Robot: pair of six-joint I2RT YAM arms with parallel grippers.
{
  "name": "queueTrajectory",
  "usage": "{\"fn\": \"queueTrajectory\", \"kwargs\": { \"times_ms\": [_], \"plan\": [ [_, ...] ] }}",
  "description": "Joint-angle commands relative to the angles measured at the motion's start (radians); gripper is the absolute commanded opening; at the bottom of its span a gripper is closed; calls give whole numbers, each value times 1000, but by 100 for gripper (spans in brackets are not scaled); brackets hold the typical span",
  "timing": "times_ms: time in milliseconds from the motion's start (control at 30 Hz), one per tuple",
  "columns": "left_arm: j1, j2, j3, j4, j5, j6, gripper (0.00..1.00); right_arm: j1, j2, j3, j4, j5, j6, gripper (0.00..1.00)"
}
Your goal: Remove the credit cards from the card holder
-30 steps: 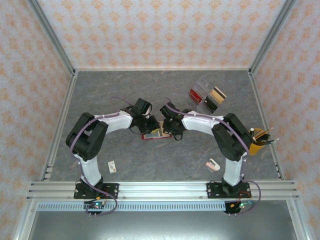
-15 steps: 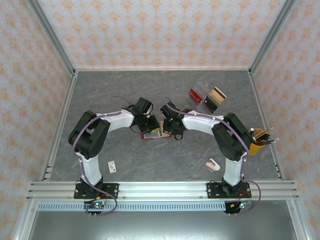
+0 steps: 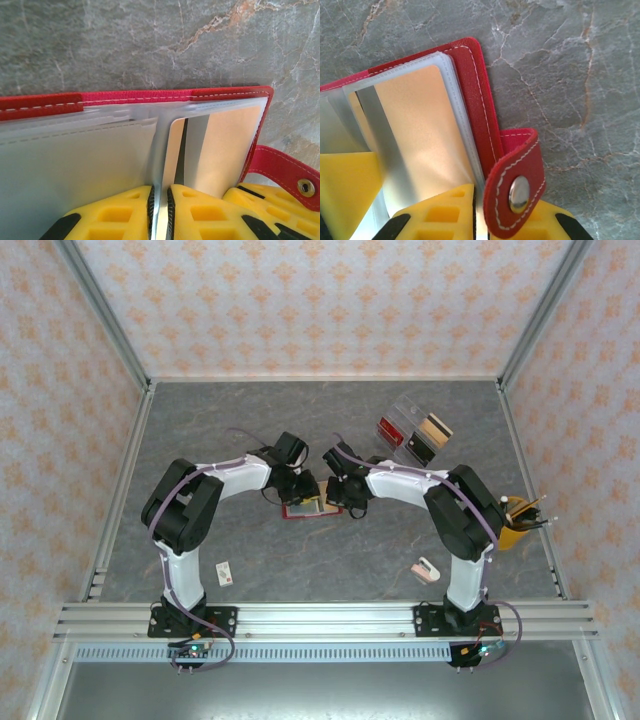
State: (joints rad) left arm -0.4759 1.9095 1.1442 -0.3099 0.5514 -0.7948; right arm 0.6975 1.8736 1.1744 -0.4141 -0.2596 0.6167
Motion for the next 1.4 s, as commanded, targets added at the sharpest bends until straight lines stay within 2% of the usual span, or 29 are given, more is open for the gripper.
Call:
{"fn": "queueTrajectory", "kwargs": {
  "times_ms": [0, 767, 1033, 1200, 1367],
  "plan": [
    [-3, 53, -10, -2, 29, 28, 19, 2, 46, -25, 24, -35, -3, 13],
    [37, -29, -129, 298, 245, 18, 20, -9, 41, -39, 59, -93, 2, 13],
    [41, -51, -141, 309, 246, 33, 16, -9, 43, -36, 55, -96, 0, 13],
    [45, -62, -129, 237, 194, 63, 5, -8, 38, -32, 37, -74, -3, 13],
    [48, -74, -109, 126, 120, 110, 0, -9, 20, -28, 12, -37, -9, 15]
  ]
}}
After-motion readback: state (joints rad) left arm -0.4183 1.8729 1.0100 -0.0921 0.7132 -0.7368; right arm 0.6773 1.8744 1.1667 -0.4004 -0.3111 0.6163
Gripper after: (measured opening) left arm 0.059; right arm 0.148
